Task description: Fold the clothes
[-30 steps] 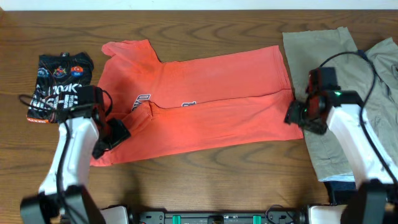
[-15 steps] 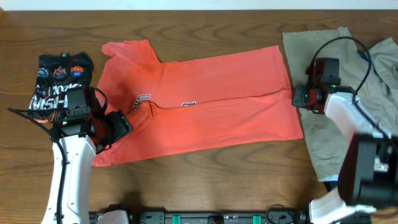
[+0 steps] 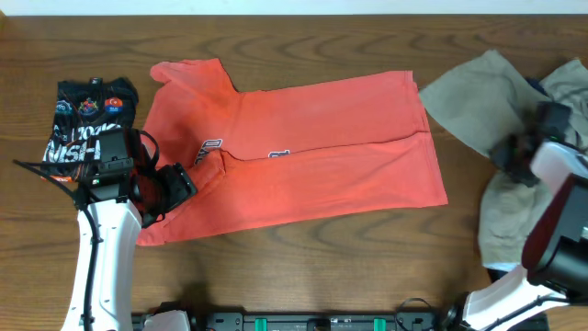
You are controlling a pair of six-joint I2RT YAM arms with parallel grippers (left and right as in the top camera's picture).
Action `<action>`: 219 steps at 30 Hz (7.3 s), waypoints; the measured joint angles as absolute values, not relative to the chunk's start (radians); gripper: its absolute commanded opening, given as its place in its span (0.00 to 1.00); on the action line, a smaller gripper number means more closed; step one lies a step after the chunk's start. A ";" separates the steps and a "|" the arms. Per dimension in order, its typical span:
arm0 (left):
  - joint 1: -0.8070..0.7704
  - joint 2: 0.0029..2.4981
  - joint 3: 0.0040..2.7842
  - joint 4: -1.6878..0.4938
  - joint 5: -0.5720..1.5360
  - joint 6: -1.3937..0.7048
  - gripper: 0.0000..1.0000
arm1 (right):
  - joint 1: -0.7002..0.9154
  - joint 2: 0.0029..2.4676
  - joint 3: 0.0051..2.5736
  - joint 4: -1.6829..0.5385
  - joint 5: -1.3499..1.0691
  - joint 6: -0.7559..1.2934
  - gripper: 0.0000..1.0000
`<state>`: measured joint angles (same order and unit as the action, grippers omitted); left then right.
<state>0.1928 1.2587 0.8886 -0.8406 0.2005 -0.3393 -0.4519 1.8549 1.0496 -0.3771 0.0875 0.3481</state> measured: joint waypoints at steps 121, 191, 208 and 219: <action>0.107 1.850 1.310 -0.328 0.201 -0.237 0.79 | -0.176 1.603 1.267 -1.119 -0.267 0.215 0.73; 0.149 1.950 1.514 -0.733 0.413 -0.288 0.06 | -0.044 2.043 1.250 -0.204 -0.107 0.304 0.71; 0.149 1.950 1.514 -0.759 0.413 -0.271 0.06 | -0.035 2.128 1.260 0.030 -0.071 0.373 0.43; 0.149 1.950 1.514 -0.775 0.412 -0.265 0.06 | -0.034 2.135 1.260 0.015 -0.057 0.387 0.01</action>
